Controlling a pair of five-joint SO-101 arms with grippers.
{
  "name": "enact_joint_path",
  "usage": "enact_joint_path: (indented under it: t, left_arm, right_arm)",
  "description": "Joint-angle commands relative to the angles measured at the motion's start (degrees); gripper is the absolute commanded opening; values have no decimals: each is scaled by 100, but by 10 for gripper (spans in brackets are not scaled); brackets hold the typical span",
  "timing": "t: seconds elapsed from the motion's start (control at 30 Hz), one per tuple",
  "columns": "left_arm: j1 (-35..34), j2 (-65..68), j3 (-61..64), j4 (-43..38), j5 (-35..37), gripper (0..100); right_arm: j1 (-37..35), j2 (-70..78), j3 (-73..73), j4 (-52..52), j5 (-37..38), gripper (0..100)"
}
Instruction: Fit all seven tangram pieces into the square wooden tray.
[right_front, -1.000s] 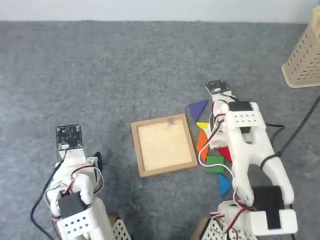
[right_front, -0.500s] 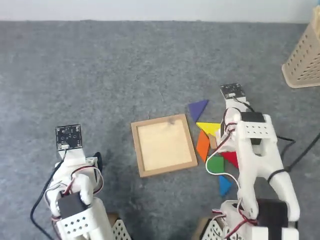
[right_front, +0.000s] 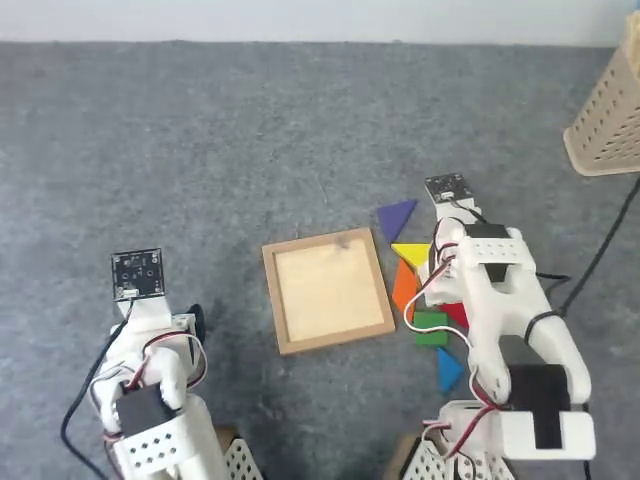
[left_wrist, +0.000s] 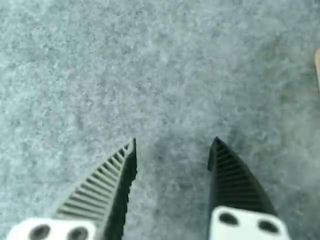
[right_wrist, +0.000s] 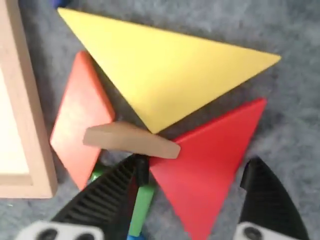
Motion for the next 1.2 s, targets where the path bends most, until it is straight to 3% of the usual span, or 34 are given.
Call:
enact_joint_path:
  t: [0.0,0.27,0.6,0.83,1.03,1.17]
  left_arm:
    - [26,-70,-31,18,53,225]
    - [26,-70,-31,18,53,225]
    - [26,-70,-31,18,53,225]
    - [26,-70,-31,18,53,225]
    - [26,-70,-31,18,53,225]
    - [26,-70,-31,18,53,225]
  right_arm:
    - [-31,-31,-141,-242,-62,303]
    - [-57,-13,-123,-233,-88,303]
    - [-286,-13,-141,-242,-1468,303]
    - [-242,84,-114,-242,-1468,302]
    - [-207,743,-369,-180,-1442,208]
    - [-57,760,-457,-110,-1442,200]
